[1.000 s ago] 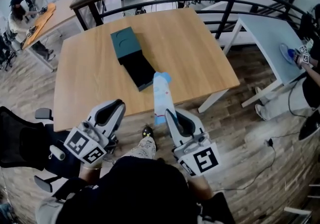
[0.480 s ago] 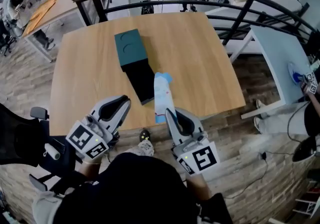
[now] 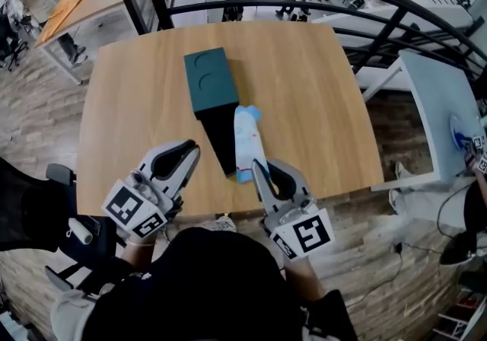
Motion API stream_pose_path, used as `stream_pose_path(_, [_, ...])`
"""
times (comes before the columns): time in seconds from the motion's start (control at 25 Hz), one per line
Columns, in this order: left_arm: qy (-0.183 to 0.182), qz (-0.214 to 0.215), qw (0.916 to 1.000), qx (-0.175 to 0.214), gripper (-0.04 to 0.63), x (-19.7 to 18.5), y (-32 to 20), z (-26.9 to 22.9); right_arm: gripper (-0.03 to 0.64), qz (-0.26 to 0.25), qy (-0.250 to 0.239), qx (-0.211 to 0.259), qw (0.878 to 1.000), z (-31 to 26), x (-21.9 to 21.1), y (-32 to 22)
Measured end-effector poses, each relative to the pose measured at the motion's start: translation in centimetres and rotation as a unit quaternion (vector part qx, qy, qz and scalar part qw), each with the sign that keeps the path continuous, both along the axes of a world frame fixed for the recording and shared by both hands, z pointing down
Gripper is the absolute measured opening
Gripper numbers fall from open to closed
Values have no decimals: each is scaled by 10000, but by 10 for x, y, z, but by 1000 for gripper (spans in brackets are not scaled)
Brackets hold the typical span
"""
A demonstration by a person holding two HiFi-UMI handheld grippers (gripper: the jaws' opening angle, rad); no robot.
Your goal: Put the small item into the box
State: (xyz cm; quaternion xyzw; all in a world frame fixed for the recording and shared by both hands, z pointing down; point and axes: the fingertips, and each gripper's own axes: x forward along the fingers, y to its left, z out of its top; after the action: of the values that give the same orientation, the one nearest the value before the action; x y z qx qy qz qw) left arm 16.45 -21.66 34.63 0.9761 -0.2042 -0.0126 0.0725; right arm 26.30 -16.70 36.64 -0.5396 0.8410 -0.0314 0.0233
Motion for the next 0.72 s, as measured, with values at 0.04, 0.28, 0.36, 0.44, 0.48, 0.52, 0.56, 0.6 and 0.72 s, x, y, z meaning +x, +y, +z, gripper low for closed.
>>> stream_pose_path(0.04, [-10,-20,10000,15,28,-1,-6,1,28,-12,11,-44,10000,2,-1,-7])
stream_pose_path(0.28, [-30,-133,9999,-41,28,-12,-40,13,28,-94,199,-251,9994,19,-7,-43])
stream_pose_path(0.36, [-28,-172,9998,-95,28,-17,-49,20,29,-116,241,-318,9991,27,-10,-54])
stream_pose_path(0.44, [-37,-213,9996,-173,28,-21,-56,26,28,-144,266,-412,9987,35,-13,-61])
stream_pose_path(0.48, [-39,-223,9995,-211,28,-22,-58,28,28,-164,281,-463,9984,38,-15,-64])
stream_pose_path(0.52, [-38,-224,9995,-241,28,-23,-58,29,28,-187,290,-508,9981,41,-15,-66])
stream_pose_path(0.56, [-33,-219,9994,-263,28,-23,-59,30,29,-211,300,-545,9978,44,-16,-68])
stream_pose_path(0.6, [-20,-213,9994,-282,28,-23,-59,30,29,-234,315,-574,9976,46,-16,-70])
stream_pose_path(0.72, [1,-251,9991,-333,28,-25,-61,33,28,-355,403,-655,9964,56,-19,-78])
